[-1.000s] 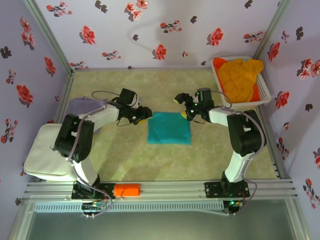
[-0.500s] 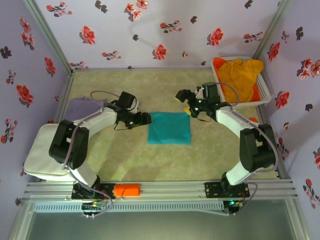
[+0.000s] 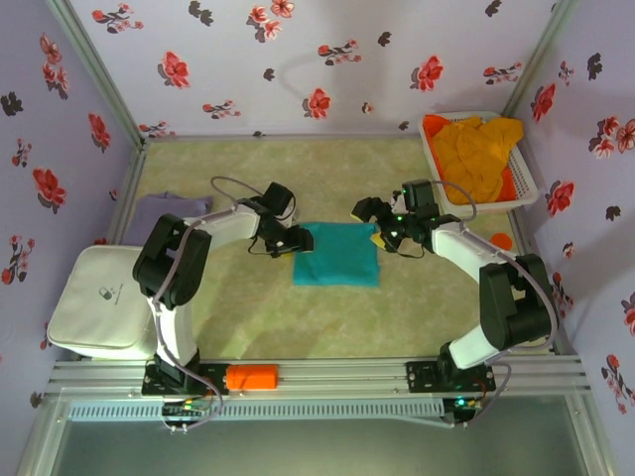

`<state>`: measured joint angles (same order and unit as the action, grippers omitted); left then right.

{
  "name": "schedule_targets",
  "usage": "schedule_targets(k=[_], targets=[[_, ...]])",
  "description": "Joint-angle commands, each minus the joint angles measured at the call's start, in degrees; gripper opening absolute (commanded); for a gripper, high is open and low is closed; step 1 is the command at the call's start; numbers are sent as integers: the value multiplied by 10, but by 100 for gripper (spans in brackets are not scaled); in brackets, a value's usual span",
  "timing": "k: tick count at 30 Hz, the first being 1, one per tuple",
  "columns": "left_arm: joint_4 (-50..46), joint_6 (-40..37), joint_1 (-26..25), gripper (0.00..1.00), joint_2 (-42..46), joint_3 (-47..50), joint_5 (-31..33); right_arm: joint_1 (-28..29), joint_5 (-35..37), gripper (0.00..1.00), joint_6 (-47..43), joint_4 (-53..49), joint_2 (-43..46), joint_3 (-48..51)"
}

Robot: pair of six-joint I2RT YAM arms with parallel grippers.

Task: Fold and stack the t-shirts

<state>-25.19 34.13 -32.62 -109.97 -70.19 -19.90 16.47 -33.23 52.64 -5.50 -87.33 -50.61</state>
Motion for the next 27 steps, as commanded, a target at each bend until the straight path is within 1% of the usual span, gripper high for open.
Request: schedule_targets(k=[1, 6, 9, 19, 27], targets=[[-13, 13, -6, 59, -17, -17, 3, -3, 1, 96, -9, -5, 11, 7], [-5, 21, -10, 57, -30, -19, -6, -4, 2, 96, -10, -9, 16, 6], [5, 27, -13, 54, -32, -19, -23, -6, 1, 96, -12, -11, 17, 7], [22, 32, -19, 43, -41, -14, -30, -14, -3, 95, -16, -19, 23, 9], [37, 38, -21, 40, -32, -5, -30, -22, -4, 95, -20, -25, 27, 11]])
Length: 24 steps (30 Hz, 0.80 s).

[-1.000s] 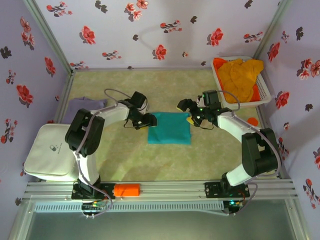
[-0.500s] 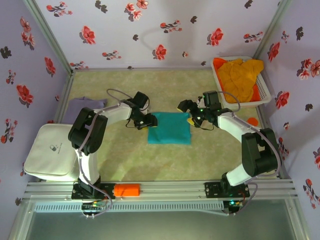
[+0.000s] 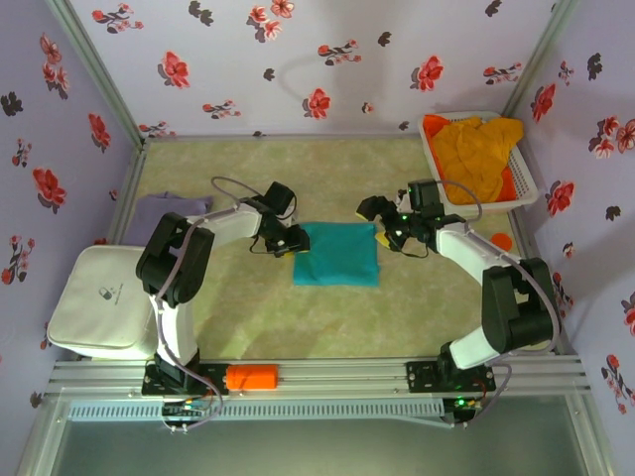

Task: Fold and stack the t-shirts

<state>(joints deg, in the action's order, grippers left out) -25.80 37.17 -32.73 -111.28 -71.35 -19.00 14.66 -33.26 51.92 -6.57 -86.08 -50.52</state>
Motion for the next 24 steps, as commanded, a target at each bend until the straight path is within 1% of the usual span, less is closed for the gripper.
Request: schedule_targets(k=[1, 3, 11, 13, 16, 21, 22, 23, 24], targets=[[43, 8, -20, 39, -19, 6, -39, -4, -3, 95, -13, -14, 14, 11], [43, 9, -20, 35, -21, 7, -38, -4, -3, 96, -12, -11, 14, 13], [51, 15, -22, 33, -25, 17, -33, -7, -6, 96, -12, -8, 11, 18], [49, 15, -21, 29, -30, 16, -29, -7, -6, 95, -12, -8, 10, 19], [46, 14, -22, 26, -32, 16, -21, -8, -6, 95, -12, -8, 11, 21], [23, -3, -29, 14, -19, 12, 31, -12, -6, 95, -12, -8, 12, 24], [19, -8, -30, 8, -15, 12, 37, -13, -6, 95, -12, -8, 14, 25], [15, -15, -31, 0, -11, 13, 44, -13, -6, 95, -12, -8, 14, 26], [11, -24, -32, 0, -5, 14, 50, -14, -6, 95, -12, -10, 15, 28]])
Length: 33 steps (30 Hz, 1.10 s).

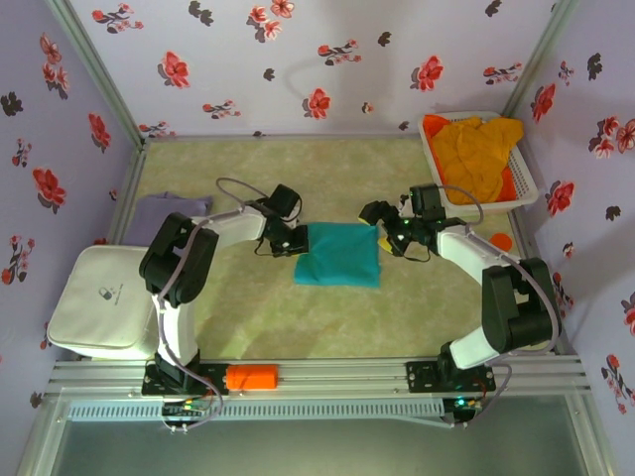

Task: Fold and stack the t-shirts

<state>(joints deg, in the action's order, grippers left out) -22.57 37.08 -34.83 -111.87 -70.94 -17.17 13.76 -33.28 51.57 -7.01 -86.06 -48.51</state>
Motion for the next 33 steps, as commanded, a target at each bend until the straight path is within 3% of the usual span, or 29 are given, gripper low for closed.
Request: schedule_targets(k=[1, 10, 22, 33], targets=[[-23, -38, -14, 0, 11, 13, 42, -6, -6, 95, -9, -4, 15, 9], [-122, -135, -5, 0, 130, 7, 169, -14, -11, 95, -8, 4, 27, 25], [-325, -279, 69, 0, 202, -103, 256, -24, -28, 95, -2, 28, 28, 45], [-433, -380, 153, 0, 234, -211, 292, -28, -38, 95, -4, 31, 27, 48]])
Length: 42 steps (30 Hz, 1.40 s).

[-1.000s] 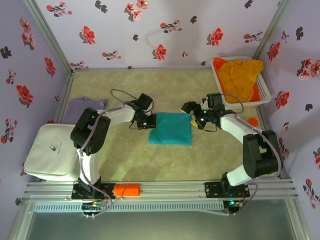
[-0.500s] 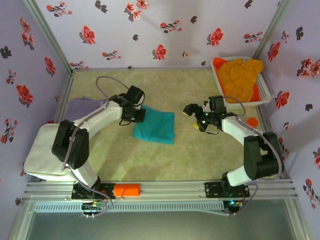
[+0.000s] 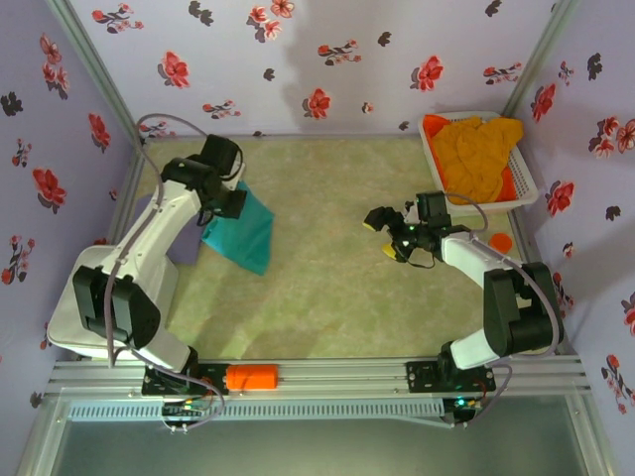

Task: Fold and stack the t-shirts

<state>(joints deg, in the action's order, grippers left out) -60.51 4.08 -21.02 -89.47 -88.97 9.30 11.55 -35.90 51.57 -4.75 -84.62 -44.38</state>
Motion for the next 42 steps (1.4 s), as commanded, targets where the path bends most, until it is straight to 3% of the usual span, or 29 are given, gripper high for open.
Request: schedule_targets(k=[1, 14, 42], targets=[[-63, -58, 21, 0, 8, -43, 32, -6, -13, 95, -3, 9, 11, 6], [-115, -105, 92, 0, 6, -130, 77, -10, -24, 94, -4, 3, -6, -14], [-32, -120, 174, 0, -17, -73, 74, -11, -37, 94, -14, -14, -33, -32]])
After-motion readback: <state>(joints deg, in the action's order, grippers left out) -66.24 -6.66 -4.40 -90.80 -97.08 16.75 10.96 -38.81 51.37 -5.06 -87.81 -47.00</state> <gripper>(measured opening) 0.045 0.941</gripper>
